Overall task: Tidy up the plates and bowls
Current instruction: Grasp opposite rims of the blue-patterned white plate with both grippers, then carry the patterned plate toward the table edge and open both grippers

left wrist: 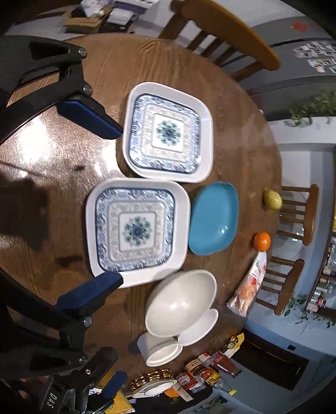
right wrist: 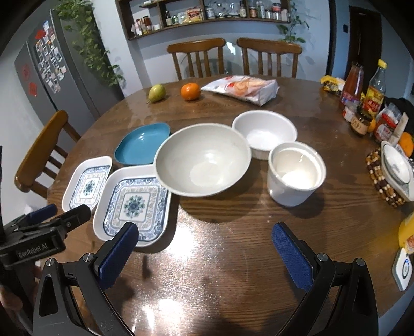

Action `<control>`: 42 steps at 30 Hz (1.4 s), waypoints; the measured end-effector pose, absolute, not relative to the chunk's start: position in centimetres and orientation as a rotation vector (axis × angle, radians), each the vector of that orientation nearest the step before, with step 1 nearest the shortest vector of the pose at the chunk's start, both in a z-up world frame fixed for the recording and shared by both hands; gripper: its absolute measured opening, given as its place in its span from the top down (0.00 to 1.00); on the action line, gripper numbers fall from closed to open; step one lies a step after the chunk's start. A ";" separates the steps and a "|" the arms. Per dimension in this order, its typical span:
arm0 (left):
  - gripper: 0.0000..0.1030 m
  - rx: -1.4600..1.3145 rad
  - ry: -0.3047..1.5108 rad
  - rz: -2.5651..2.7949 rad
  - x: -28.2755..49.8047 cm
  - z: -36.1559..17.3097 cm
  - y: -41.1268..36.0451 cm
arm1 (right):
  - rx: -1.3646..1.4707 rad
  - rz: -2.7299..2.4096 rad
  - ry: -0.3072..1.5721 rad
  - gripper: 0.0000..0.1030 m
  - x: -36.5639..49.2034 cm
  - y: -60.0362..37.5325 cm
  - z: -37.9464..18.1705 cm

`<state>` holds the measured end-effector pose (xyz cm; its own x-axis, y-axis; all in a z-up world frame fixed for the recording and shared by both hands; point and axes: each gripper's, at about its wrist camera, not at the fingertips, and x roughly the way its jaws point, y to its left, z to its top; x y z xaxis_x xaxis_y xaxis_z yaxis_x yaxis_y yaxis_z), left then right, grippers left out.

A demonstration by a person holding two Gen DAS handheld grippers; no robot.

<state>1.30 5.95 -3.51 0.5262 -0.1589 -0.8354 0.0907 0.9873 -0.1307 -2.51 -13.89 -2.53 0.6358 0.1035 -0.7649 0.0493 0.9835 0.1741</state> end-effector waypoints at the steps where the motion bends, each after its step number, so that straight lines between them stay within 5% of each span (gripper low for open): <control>1: 0.03 -0.081 1.015 -0.146 1.3 -3.8 6.3 | 0.190 0.043 0.894 0.00 -2.4 -13.8 -2.8; 6: 0.22 -0.139 1.072 -0.152 1.8 -5.7 7.7 | 0.222 0.087 0.967 0.00 -1.5 -13.2 -4.8; 11: 0.27 -0.165 1.107 -0.186 2.3 -7.0 7.7 | 0.218 0.125 0.985 0.00 -0.2 -12.0 -6.1; 14: 0.39 -0.162 1.111 -0.201 2.7 -7.5 7.5 | 0.222 0.145 0.989 0.01 0.5 -11.4 -6.6; 16: 0.54 -0.156 1.121 -0.197 3.0 -7.9 7.4 | 0.221 0.164 0.989 0.08 1.2 -11.0 -7.0; 19: 0.63 -0.144 1.127 -0.194 3.5 -8.5 7.3 | 0.229 0.186 1.008 0.19 2.3 -10.5 -7.8; 28: 0.82 -0.151 1.140 -0.204 4.4 -9.2 7.8 | 0.233 0.236 1.054 0.61 4.7 -9.5 -9.5; 30: 0.86 -0.152 1.140 -0.201 4.6 -9.3 7.8 | 0.235 0.253 1.062 0.78 5.0 -9.4 -9.7; 35: 0.91 -0.138 1.136 -0.182 4.9 -9.3 7.8 | 0.205 0.245 1.071 0.92 5.4 -9.4 -9.7; 42: 0.92 -0.099 1.118 -0.165 3.4 -8.6 8.0 | 0.192 0.272 1.071 0.92 4.4 -9.2 -9.2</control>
